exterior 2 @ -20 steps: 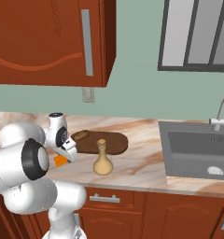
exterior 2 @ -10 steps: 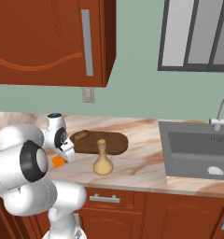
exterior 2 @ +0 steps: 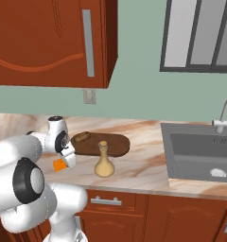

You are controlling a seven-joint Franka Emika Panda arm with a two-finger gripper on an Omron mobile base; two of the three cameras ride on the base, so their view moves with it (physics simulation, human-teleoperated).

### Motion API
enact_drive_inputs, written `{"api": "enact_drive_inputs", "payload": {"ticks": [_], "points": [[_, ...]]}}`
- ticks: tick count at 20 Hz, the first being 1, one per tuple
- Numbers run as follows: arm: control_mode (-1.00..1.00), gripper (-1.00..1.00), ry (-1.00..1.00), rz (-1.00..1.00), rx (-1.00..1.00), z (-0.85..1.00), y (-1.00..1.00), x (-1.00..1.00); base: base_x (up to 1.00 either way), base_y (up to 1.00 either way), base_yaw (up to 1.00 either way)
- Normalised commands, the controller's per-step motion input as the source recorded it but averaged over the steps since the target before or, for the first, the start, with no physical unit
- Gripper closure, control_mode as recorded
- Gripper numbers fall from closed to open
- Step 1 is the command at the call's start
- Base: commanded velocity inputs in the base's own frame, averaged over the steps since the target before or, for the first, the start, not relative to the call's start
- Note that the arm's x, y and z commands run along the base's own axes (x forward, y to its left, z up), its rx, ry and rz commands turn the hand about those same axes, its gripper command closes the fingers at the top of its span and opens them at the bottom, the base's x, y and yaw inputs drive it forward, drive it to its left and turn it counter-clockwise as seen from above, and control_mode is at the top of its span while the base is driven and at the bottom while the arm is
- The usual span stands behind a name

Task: Retrieve the reheated potato from the microwave, then place the potato, cheese, and condiment on the cutting board.

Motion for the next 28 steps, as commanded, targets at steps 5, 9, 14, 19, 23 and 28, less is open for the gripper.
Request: {"api": "enact_drive_inputs", "payload": {"ticks": [5,9,14,19,23,28], "points": [[-1.0,1.0,-0.09,-0.1,0.0,0.05,-0.17,-0.1,0.0,0.0,0.0],[-1.0,1.0,-0.14,-0.05,0.0,0.14,-0.13,0.0,0.0,0.0,0.0],[-1.0,1.0,-0.08,-0.04,0.0,0.16,-0.09,0.03,0.0,0.0,0.0],[-1.0,1.0,-0.02,-0.01,0.0,0.14,-0.06,0.1,0.0,0.0,0.0],[-1.0,1.0,-0.01,0.0,0.0,0.01,-0.13,0.2,0.0,0.0,0.0],[-1.0,1.0,-0.11,0.0,0.0,0.0,-0.09,0.26,0.0,0.0,0.0]]}}
